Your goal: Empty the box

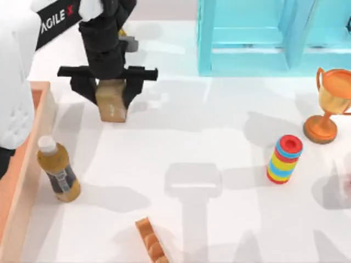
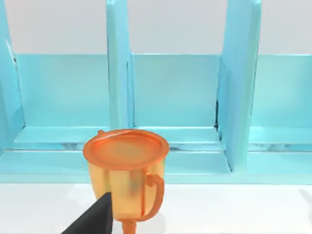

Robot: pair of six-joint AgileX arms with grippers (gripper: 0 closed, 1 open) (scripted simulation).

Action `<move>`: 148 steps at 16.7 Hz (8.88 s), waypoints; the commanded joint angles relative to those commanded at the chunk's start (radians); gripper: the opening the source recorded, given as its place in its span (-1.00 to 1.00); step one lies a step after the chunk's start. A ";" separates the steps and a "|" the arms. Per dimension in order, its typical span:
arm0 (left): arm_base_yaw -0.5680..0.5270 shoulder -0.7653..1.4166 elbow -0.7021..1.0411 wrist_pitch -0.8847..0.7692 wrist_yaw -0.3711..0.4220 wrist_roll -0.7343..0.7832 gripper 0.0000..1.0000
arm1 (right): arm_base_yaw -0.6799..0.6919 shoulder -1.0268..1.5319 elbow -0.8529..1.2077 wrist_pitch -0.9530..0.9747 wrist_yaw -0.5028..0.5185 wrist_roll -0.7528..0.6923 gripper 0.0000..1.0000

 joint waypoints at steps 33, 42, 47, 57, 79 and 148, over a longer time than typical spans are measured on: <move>0.055 0.010 -0.016 0.069 -0.031 0.028 1.00 | 0.000 0.000 0.000 0.000 0.000 0.000 1.00; 0.019 0.063 0.317 -0.142 -0.053 0.094 1.00 | 0.000 0.000 0.000 0.000 0.000 0.000 1.00; 0.078 0.037 0.341 -0.271 -0.023 0.004 1.00 | 0.000 0.000 0.000 0.000 0.000 0.000 1.00; 0.163 -0.082 0.188 -0.229 -0.024 0.079 1.00 | 0.000 0.000 0.000 0.000 0.000 0.000 1.00; 0.534 -0.571 -0.575 0.035 -0.029 0.446 1.00 | 0.000 0.000 0.000 0.000 0.000 0.000 1.00; -0.082 -0.334 -0.259 -0.043 -0.025 -0.161 -1.00 | 0.000 0.000 0.000 0.000 0.000 0.000 1.00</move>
